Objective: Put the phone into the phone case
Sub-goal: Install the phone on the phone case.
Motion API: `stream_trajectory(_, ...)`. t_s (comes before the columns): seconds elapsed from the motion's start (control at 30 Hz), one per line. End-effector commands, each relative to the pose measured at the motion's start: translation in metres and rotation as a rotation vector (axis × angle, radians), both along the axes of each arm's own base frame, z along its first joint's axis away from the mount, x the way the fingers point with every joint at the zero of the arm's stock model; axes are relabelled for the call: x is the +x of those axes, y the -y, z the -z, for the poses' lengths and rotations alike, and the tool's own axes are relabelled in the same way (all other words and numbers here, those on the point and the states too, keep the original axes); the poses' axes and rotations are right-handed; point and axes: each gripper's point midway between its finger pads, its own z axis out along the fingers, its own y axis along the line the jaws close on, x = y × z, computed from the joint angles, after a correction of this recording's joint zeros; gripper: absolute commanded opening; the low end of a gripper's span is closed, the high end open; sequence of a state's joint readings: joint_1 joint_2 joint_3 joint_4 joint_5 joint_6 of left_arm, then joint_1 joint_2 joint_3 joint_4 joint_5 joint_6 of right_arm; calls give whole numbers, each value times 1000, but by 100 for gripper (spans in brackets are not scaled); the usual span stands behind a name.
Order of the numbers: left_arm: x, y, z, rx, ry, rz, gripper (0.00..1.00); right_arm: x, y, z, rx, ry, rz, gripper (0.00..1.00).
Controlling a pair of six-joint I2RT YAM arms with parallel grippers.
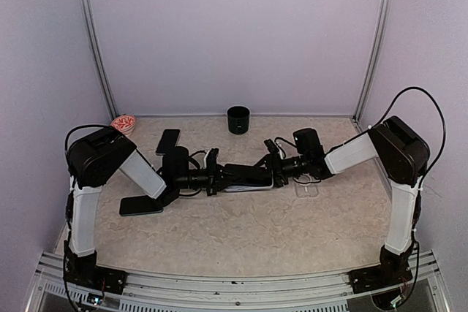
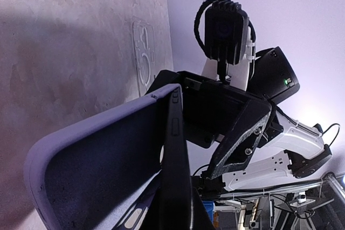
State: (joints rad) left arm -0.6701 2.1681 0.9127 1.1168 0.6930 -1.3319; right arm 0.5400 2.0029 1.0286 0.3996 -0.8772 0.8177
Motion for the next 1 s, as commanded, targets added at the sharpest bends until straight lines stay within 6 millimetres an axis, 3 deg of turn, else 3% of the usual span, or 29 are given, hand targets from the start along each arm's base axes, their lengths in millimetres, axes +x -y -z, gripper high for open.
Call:
stream_trajectory(0.0, 6, 5, -20, -13, 69, -15, 0, -17, -13, -17, 84, 23, -93, 68)
stream_trajectory(0.43, 4, 3, -19, -16, 66, -14, 0, -25, -17, -23, 147, 7, -134, 38)
stream_trajectory(0.67, 4, 2, -21, -22, 69, -14, 0, -26, -17, -28, 168, 16, -143, 33)
stream_trajectory(0.97, 4, -3, -20, -18, 65, -27, 10, -23, -12, -35, 194, 24, -133, 28)
